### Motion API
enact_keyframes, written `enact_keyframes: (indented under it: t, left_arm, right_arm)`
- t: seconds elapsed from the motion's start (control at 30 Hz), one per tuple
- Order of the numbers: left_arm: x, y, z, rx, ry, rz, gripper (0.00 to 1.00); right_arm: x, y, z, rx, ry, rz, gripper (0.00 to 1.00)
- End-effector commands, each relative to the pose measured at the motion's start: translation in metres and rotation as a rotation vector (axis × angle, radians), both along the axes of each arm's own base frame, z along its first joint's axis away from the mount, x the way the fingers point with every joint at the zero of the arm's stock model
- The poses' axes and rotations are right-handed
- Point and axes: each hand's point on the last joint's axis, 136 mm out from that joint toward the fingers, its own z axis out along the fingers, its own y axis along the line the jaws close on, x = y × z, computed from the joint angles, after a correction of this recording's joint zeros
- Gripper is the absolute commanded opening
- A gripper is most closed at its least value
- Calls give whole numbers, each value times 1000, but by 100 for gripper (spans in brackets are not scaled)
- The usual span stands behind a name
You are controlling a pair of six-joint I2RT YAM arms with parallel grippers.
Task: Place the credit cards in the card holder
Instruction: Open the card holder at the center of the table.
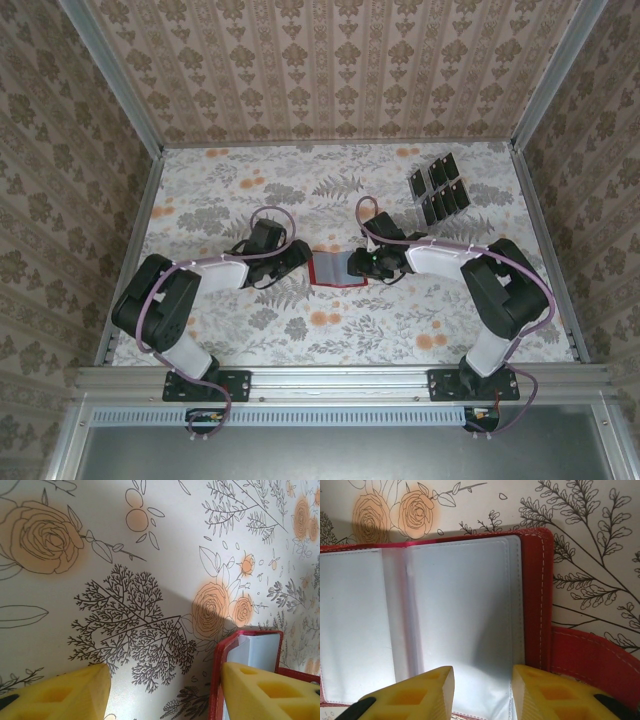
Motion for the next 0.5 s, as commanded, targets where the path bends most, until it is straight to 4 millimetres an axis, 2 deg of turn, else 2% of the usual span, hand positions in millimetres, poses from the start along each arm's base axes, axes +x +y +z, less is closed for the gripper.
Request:
enact_keyframes:
  t: [0.0, 0.17, 0.27, 0.33, 0.47]
  left_arm:
    - [-6, 11, -11, 27, 38, 19, 62]
    - [-9, 12, -21, 55, 77, 12, 62]
    - [-10, 17, -20, 101, 88, 4, 61]
    - [-7, 21, -10, 151, 59, -15, 62]
    - [3, 25, 23, 268, -25, -64, 62]
  right_arm:
    - [-2, -5, -10, -18, 23, -21, 39]
    - [-2, -3, -8, -10, 25, -15, 42]
    - [-3, -2, -6, -3, 27, -11, 42]
    - [-3, 1, -1, 17, 24, -5, 43]
    - [-3, 5, 13, 48, 8, 4, 46]
